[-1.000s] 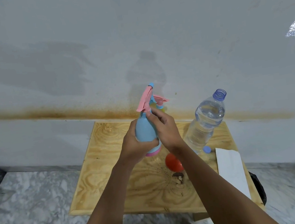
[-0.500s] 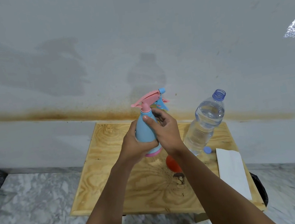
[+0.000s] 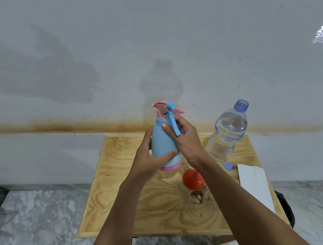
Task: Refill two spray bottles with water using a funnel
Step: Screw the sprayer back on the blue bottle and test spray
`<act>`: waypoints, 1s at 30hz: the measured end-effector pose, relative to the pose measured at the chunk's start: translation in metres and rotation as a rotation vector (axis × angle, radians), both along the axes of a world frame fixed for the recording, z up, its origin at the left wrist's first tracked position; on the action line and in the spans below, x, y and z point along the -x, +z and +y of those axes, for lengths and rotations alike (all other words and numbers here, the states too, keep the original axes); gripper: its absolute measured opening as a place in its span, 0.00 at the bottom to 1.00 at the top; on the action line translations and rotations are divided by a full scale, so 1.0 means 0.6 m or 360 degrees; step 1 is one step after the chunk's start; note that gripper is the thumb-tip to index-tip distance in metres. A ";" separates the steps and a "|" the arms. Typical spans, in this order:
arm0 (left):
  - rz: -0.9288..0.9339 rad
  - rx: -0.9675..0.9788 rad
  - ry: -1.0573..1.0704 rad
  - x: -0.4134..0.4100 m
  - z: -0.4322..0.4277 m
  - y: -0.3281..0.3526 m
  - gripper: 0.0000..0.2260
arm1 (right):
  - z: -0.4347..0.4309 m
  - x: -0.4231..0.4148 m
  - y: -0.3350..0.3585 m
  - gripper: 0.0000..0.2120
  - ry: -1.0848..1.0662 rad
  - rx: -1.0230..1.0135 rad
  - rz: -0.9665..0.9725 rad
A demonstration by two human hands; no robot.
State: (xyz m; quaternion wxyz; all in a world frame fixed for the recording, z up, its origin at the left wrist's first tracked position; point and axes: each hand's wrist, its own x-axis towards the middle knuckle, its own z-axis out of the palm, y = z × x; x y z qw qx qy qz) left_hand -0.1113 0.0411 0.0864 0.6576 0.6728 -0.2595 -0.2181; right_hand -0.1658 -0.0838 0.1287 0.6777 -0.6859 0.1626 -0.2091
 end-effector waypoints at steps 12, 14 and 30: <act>0.0011 -0.0065 -0.0041 0.000 0.005 0.008 0.31 | -0.014 -0.001 0.015 0.14 0.0121 -0.0099 -0.0005; 0.0011 -0.0066 -0.0061 -0.001 0.006 0.007 0.31 | -0.019 -0.001 0.019 0.12 0.0215 -0.0120 0.0053; -0.0047 -0.0027 -0.0115 0.003 0.000 0.008 0.35 | -0.007 0.002 0.029 0.10 0.0023 0.0215 -0.0026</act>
